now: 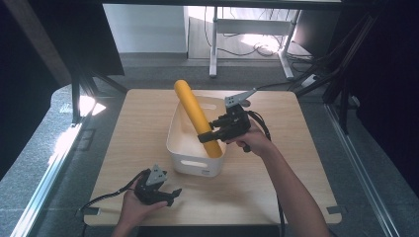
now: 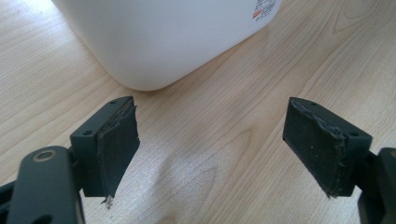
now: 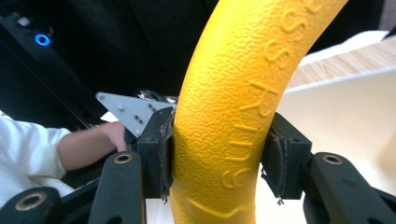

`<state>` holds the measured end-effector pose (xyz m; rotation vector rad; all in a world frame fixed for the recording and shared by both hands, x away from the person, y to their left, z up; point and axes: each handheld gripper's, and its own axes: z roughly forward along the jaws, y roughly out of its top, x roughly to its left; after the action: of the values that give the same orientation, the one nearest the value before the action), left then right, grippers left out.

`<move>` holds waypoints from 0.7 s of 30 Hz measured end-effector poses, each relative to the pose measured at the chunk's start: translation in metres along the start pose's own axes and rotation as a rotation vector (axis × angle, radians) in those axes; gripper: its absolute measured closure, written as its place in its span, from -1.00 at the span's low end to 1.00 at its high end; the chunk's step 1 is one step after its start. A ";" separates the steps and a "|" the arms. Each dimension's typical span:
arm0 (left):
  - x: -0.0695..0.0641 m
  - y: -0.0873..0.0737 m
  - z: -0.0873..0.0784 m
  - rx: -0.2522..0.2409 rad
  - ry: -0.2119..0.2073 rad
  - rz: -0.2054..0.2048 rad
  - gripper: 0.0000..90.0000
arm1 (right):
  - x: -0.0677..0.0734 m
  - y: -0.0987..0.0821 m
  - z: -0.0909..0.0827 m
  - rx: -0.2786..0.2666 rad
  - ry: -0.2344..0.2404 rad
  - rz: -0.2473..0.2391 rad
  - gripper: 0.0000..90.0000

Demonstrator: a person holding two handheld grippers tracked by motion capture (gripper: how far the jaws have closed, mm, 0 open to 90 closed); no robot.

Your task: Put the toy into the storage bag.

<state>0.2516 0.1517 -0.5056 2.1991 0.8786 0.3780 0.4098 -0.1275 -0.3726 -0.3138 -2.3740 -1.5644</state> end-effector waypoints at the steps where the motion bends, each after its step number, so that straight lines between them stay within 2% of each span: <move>1: 0.000 0.000 0.000 0.000 0.000 0.000 -0.59 | -0.001 -0.002 0.000 0.010 -0.011 -0.003 0.08; 7: 0.000 0.000 0.000 0.000 -0.002 -0.003 -0.59 | -0.002 -0.006 -0.006 -0.014 -0.031 -0.024 0.04; 10: 0.000 0.000 0.000 0.001 -0.001 -0.003 -0.59 | 0.002 -0.005 -0.007 -0.007 -0.059 -0.051 0.00; 13: 0.000 0.000 0.000 0.001 -0.002 -0.002 -0.59 | 0.007 -0.004 -0.007 -0.012 -0.093 -0.070 -0.17; 14: 0.000 0.000 0.000 0.002 -0.002 -0.002 -0.59 | 0.007 -0.004 -0.007 -0.012 -0.093 -0.070 -0.17; 15: 0.000 0.000 0.000 0.001 -0.003 -0.001 -0.59 | 0.010 -0.004 -0.010 -0.035 -0.120 -0.077 -0.22; 20: 0.000 0.000 0.000 -0.002 -0.004 -0.003 -0.59 | 0.018 -0.005 -0.019 -0.087 -0.156 -0.093 -0.28; 21: 0.000 0.000 0.000 -0.001 -0.002 -0.002 -0.59 | 0.021 -0.007 -0.026 -0.103 -0.189 -0.094 -0.28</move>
<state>0.2512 0.1516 -0.5054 2.1971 0.8794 0.3755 0.3909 -0.1536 -0.3620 -0.3938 -2.4856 -1.7759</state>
